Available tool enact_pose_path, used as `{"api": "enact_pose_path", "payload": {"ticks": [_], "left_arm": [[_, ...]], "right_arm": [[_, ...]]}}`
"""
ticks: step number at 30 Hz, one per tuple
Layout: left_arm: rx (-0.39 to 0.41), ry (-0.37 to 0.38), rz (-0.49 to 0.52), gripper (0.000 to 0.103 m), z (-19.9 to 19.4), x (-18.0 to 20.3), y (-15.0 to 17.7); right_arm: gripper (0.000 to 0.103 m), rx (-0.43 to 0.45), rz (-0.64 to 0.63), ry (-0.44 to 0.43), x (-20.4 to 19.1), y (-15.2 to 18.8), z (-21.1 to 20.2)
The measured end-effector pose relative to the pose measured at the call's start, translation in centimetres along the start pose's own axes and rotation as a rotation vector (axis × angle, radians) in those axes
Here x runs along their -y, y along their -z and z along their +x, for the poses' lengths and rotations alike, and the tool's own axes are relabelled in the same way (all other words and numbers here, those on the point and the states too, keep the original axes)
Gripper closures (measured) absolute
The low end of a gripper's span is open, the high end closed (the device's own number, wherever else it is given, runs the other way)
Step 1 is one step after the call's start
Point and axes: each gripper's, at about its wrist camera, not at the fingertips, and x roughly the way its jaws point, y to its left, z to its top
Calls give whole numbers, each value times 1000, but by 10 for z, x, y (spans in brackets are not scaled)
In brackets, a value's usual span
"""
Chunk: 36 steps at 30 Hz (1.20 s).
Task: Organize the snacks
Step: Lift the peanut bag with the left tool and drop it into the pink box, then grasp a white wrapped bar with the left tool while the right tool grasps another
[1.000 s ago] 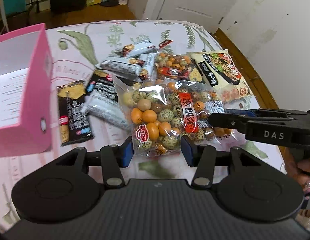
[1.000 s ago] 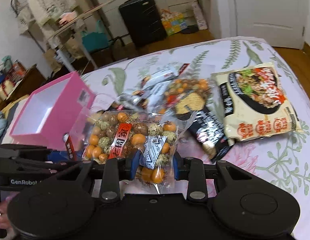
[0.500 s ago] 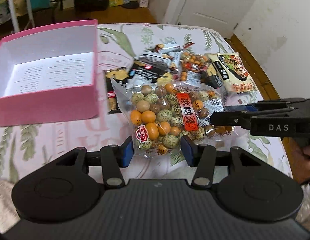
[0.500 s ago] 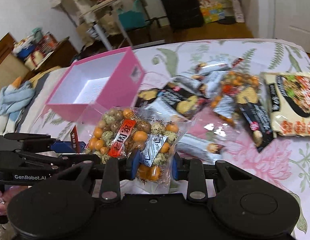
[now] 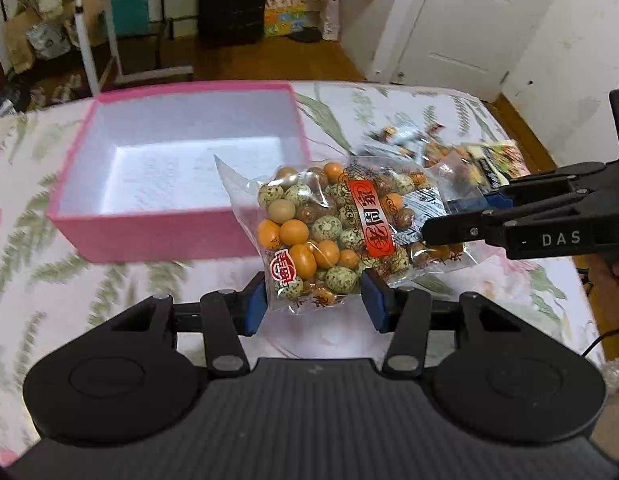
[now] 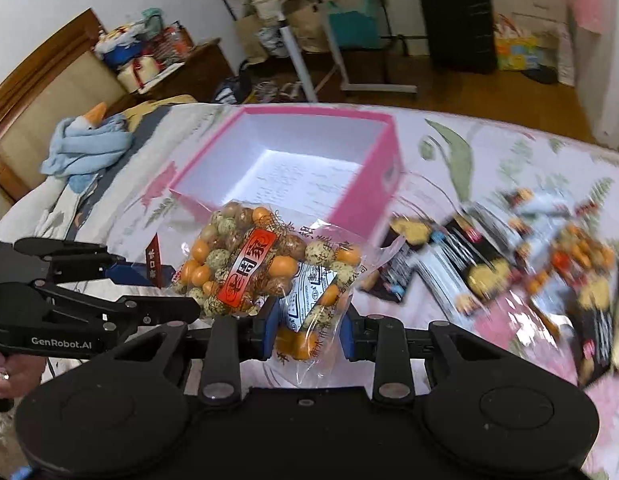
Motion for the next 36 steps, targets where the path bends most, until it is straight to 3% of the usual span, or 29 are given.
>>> {"api": "enact_pose_path", "payload": {"ticks": [4,7,11,19,26,30,32,36], "left_arm": [[48,-61,6,54,3,-24,-26],[99,-102,73,54,21,-37,-41],[100,-142,115,54,50,-56,-58],[38,-73,14,54,123,-114,-94],[-26,-26,-112,54,171,-140,-103],[-69,-39,-171,53,189,-145,-103],[-49,-101,-148,50,185,-141,-99],[23,-149,-78,49,164,-130,-94]], "right_arm": [[67,0,-18,-27,-1,-38,25],[68,-14,10,-63,15,-63,52],[68,-33,8,-54,22,-82,90],[68,-104,-74,65,22,-122,154],[65,-165,-248,229,5,-139,189],[60,-186,-306,288,0,-140,195],[50,-137,-300,265,3,-138,181],[48,-94,-278,187,12,-129,145]]}}
